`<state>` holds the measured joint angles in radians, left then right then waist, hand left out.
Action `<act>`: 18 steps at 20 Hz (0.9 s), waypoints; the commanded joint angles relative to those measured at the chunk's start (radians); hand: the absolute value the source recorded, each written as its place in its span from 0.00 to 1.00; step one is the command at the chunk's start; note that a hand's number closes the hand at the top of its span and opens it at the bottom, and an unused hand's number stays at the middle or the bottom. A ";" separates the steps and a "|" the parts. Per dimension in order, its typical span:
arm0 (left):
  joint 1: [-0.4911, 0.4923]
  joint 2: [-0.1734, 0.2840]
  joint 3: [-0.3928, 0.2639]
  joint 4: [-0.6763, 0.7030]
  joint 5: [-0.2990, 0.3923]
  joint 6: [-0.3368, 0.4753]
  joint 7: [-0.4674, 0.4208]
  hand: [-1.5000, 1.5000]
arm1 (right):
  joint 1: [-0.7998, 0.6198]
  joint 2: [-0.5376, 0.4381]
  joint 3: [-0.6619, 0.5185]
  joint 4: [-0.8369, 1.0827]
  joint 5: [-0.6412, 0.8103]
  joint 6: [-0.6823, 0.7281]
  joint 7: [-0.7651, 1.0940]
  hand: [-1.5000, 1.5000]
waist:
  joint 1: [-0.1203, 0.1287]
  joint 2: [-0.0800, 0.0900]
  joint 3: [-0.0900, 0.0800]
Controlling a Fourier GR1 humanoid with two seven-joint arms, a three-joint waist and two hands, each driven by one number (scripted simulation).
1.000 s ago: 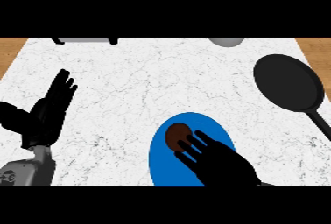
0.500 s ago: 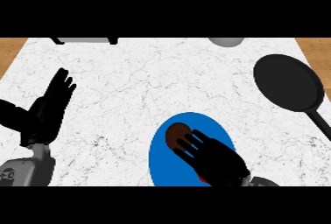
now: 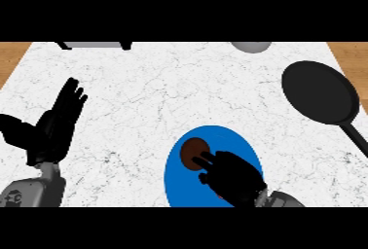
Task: Pick the can from the plate and place it in the pan
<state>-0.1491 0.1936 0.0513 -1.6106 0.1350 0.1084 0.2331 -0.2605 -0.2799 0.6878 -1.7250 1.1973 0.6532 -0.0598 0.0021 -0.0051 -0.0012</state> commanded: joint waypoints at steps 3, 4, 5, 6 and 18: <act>-0.023 0.039 0.043 0.004 0.023 -0.048 0.030 0.50 | -0.005 0.040 0.027 0.123 0.043 -0.088 -0.088 1.00 | 0.001 0.006 0.001; -0.035 0.002 0.015 -0.020 0.010 -0.014 0.061 0.50 | 0.038 0.005 0.018 0.097 0.047 -0.130 -0.110 1.00 | -0.001 0.005 0.001; -0.072 -0.027 -0.012 0.035 -0.043 0.031 0.034 0.50 | 0.011 0.025 0.006 0.115 0.030 -0.118 -0.124 1.00 | -0.003 0.006 0.001; -0.030 0.039 0.053 0.033 0.025 -0.059 0.010 0.50 | 0.031 0.069 0.049 0.163 0.071 -0.171 -0.092 1.00 | 0.002 0.006 0.001; -0.007 -0.004 0.027 0.010 -0.008 -0.019 0.009 0.50 | 0.130 0.059 -0.419 0.154 -0.072 -0.199 0.083 1.00 | -0.014 0.007 0.001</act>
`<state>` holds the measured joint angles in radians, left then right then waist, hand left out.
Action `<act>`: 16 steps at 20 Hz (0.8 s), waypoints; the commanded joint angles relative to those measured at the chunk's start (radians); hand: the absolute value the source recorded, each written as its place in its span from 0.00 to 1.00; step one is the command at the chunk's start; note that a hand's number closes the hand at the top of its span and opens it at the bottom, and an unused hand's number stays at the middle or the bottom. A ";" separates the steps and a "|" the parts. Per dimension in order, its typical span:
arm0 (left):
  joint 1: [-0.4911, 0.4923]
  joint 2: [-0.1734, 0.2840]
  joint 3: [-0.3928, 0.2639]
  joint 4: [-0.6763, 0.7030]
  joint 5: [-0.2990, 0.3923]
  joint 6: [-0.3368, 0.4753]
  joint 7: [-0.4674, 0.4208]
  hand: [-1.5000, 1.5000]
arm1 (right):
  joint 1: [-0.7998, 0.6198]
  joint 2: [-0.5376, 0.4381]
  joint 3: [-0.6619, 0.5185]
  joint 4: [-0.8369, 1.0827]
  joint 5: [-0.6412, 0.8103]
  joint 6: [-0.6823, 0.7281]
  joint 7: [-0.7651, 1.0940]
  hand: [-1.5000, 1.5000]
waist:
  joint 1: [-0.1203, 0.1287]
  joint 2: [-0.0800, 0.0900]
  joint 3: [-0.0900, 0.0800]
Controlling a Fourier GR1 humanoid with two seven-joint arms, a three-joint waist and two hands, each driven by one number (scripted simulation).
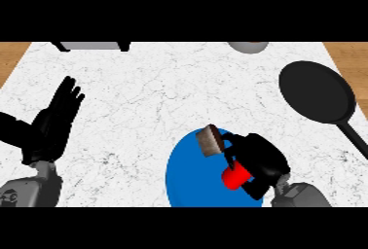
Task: Pick the can from the plate and place it in the pan
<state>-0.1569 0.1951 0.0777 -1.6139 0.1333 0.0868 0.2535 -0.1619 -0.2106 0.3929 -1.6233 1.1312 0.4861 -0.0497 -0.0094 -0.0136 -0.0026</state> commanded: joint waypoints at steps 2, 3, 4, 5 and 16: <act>-0.013 0.022 0.030 -0.004 0.020 -0.017 0.013 0.50 | 0.041 -0.037 -0.150 0.040 0.006 -0.113 0.041 1.00 | 0.005 0.014 0.003; -0.012 -0.004 0.010 0.025 0.009 -0.012 -0.014 0.50 | 0.042 -0.054 -0.158 -0.070 0.015 -0.115 0.057 1.00 | -0.003 0.012 0.002; -0.009 -0.001 0.003 -0.042 0.004 0.012 0.053 0.50 | 0.062 -0.029 -0.120 -0.089 0.072 -0.179 0.093 1.00 | 0.002 0.010 0.003; 0.001 0.000 -0.001 -0.030 -0.013 0.015 0.033 0.50 | 0.006 -0.072 -0.179 -0.144 0.042 -0.153 0.067 1.00 | 0.000 0.009 0.003; -0.032 -0.037 -0.028 0.006 -0.052 0.029 0.020 0.50 | -0.022 -0.076 -0.334 -0.474 -0.016 -0.096 0.134 1.00 | 0.005 0.012 0.003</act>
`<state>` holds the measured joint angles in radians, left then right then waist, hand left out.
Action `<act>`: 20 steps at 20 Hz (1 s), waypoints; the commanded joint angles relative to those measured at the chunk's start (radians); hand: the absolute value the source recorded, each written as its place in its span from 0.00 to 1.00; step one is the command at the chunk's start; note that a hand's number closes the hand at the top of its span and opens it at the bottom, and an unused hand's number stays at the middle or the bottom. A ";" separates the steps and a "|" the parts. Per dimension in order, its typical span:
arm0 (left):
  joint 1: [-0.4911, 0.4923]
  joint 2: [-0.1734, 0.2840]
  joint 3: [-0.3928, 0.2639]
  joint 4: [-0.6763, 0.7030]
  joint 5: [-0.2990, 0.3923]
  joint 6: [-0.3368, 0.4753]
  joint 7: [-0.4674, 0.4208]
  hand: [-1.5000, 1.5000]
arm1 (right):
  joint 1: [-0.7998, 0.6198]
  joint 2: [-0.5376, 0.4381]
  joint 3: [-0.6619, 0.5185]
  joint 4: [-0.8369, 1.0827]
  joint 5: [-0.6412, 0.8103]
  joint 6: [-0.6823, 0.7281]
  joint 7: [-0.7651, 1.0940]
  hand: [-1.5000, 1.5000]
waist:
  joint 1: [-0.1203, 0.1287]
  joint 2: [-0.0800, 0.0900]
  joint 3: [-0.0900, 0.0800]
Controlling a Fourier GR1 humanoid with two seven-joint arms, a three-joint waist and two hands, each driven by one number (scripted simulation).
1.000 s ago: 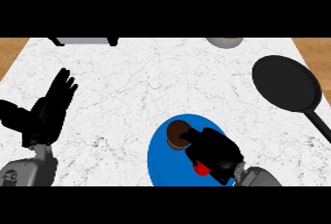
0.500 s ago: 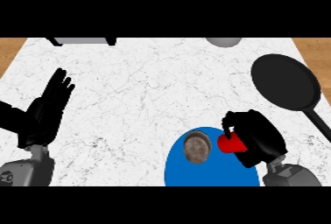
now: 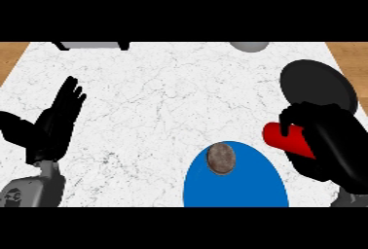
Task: Pick the can from the plate and place it in the pan
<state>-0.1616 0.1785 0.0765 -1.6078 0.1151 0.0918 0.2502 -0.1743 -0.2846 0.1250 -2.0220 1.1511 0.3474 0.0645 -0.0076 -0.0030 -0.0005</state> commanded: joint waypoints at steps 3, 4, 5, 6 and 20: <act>0.010 -0.030 -0.018 0.013 -0.027 0.008 -0.013 0.50 | -0.046 -0.013 -0.163 -0.039 -0.096 0.071 0.011 1.00 | 0.006 0.002 0.000; 0.037 0.031 0.021 -0.039 0.022 -0.056 0.014 0.50 | -0.097 0.011 -0.165 -0.029 -0.094 0.098 0.068 1.00 | 0.010 0.002 0.000; 0.033 0.008 0.017 -0.013 0.016 -0.040 -0.012 0.50 | -0.129 -0.041 -0.270 0.086 -0.150 0.040 -0.028 1.00 | 0.011 0.004 0.001; 0.011 -0.012 0.011 0.018 -0.003 -0.022 -0.047 0.50 | -0.179 -0.009 -0.234 0.152 -0.114 0.024 0.014 1.00 | 0.013 0.005 0.000; -0.009 -0.028 -0.018 -0.006 -0.022 -0.025 -0.008 0.50 | -0.432 -0.238 -0.546 0.909 -0.242 -0.292 -0.361 1.00 | 0.030 0.010 0.002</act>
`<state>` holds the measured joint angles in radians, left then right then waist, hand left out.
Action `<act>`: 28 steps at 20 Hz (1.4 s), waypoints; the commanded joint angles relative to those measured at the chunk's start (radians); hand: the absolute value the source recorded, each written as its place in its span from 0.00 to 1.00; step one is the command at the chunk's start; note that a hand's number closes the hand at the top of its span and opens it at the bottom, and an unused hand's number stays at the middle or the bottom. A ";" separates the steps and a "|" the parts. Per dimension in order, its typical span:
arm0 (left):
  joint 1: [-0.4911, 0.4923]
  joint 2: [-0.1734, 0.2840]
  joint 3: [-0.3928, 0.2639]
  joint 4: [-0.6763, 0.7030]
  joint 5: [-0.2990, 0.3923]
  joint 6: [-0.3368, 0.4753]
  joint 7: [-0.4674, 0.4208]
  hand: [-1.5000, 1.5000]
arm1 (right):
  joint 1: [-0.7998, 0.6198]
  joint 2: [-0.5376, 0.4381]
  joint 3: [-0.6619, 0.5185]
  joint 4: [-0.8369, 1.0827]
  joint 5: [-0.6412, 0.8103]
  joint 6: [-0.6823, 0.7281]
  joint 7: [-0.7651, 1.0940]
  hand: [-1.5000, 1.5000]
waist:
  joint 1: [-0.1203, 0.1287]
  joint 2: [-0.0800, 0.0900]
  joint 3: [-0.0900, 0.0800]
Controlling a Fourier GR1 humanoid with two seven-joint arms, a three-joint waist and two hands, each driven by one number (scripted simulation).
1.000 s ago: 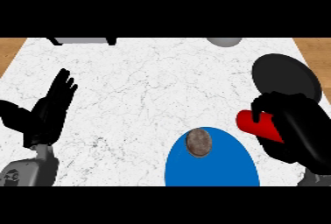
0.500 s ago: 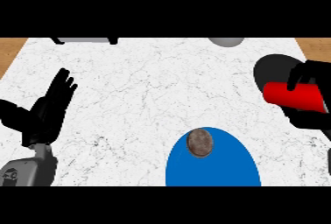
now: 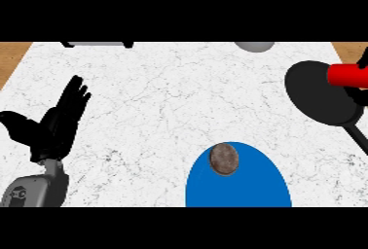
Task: Pick the can from the plate and place it in the pan
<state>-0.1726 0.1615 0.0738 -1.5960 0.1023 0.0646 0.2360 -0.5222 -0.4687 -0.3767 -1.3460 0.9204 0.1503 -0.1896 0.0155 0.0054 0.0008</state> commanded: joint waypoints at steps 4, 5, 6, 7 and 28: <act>-0.063 -0.006 -0.002 -0.001 -0.010 0.024 0.048 0.50 | -0.130 -0.116 -0.074 0.505 -0.003 -0.197 -0.265 1.00 | 0.017 0.009 0.002; -0.045 0.037 0.055 0.070 0.039 -0.048 -0.027 0.50 | -0.147 -0.087 -0.056 0.538 0.002 -0.230 -0.278 1.00 | 0.013 0.008 0.000; -0.001 -0.004 0.004 -0.002 0.007 -0.014 -0.013 0.50 | -0.180 -0.121 -0.083 0.619 -0.022 -0.223 -0.328 1.00 | 0.024 0.008 0.001; -0.002 0.004 -0.003 -0.045 0.003 -0.007 0.034 0.50 | -0.174 -0.114 -0.070 0.656 -0.017 -0.233 -0.362 1.00 | 0.023 0.006 0.002; -0.079 -0.024 -0.015 0.038 -0.013 -0.002 0.011 0.50 | -0.292 -0.163 -0.134 1.171 0.004 -0.290 -0.430 0.00 | 0.043 0.025 0.006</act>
<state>-0.2217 0.1452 0.0589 -1.5780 0.0945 0.0515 0.2379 -0.8193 -0.6222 -0.4852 -0.2039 0.9502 -0.1510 -0.5627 0.0686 0.0321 0.0062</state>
